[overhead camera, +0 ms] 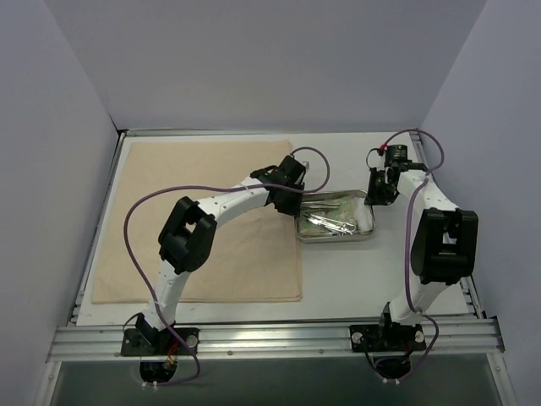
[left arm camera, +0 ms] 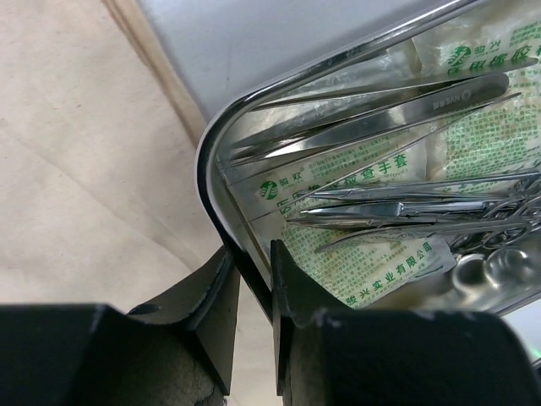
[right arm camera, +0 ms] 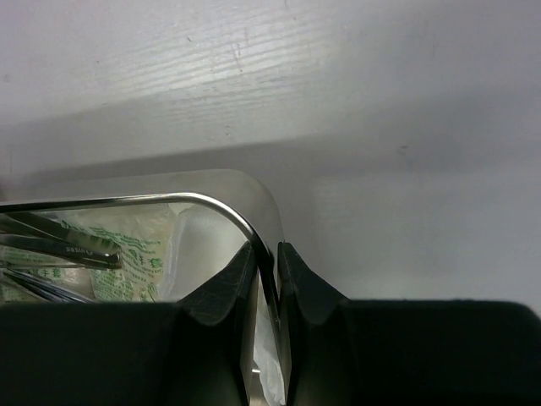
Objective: Prepare the surgical pack
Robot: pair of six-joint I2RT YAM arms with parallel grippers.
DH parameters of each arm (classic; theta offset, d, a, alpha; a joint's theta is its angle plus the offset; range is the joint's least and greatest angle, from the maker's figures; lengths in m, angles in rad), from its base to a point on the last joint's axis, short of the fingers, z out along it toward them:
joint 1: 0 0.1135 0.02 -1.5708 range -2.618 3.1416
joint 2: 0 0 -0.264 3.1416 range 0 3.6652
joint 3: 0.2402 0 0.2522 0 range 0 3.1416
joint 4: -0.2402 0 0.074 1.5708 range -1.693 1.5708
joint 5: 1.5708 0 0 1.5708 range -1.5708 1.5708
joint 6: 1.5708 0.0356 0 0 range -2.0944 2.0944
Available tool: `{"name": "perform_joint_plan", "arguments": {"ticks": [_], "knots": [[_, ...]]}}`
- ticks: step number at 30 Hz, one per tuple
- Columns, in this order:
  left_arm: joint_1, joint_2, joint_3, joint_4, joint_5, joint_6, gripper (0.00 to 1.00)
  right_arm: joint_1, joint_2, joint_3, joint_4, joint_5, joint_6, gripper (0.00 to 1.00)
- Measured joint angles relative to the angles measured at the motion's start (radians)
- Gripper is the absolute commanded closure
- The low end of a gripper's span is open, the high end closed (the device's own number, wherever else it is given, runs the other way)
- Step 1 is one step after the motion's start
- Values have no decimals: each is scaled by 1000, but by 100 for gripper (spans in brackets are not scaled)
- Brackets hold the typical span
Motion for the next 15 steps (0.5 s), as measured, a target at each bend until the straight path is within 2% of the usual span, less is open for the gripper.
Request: {"name": "perform_joint_plan", "arguments": {"ticks": [8,15], "knots": [[54,-18,-5,-67,10,-2,98,100,124,130,-42,52,18,100],[154,-161,-153,-92,7,18,98,269,236,245,-38,105,69,100]]}}
